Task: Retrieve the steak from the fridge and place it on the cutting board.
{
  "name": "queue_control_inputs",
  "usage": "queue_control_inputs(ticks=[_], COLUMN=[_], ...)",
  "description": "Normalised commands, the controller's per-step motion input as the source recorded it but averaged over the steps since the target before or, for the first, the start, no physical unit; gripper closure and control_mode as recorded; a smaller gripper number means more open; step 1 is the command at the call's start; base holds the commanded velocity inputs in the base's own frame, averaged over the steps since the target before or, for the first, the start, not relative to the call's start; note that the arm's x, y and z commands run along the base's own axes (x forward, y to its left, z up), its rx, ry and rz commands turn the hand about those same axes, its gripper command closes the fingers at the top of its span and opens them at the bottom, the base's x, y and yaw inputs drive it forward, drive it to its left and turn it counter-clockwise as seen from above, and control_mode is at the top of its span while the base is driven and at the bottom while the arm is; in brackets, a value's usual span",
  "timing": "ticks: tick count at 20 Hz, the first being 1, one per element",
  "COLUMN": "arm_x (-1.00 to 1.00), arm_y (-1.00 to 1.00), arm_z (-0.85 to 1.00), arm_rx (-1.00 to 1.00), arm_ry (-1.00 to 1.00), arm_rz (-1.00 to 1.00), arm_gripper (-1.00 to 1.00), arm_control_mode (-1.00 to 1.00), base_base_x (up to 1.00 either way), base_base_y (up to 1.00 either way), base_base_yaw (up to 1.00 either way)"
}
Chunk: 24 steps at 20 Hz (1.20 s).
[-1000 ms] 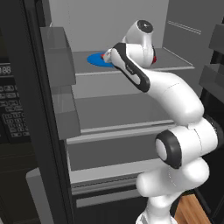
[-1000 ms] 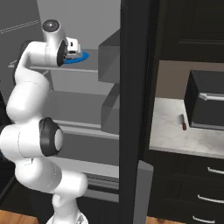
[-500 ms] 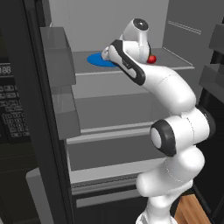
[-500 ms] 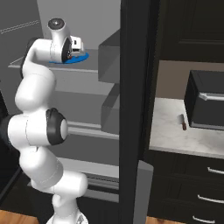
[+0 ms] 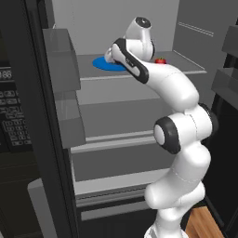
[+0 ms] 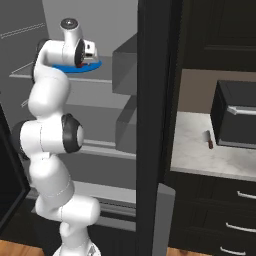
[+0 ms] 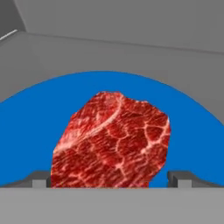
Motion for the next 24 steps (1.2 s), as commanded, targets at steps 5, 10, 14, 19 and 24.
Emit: queue_control_inputs(ticks=[5,10,14,19,24], arm_x=[0.18,0.17,0.07,0.00,-0.10], arm_y=[0.18,0.17,0.12,0.00,0.00], arm_z=[0.00,0.00,-0.01,0.00,0.00], arm_rx=[0.00,0.00,0.00,0.00,0.00], arm_ry=[0.10,0.09,0.06,0.00,-0.01], arm_rz=[0.00,0.00,0.00,0.00,0.00], arm_gripper=[-1.00,-1.00,1.00,1.00,1.00], arm_control_mode=[-1.00,-1.00,-1.00,-1.00,-1.00], base_base_x=[0.00,0.00,0.00,0.00,0.00], base_base_y=[0.00,0.00,0.00,0.00,0.00], base_base_yaw=[0.00,0.00,0.00,0.00,0.00])
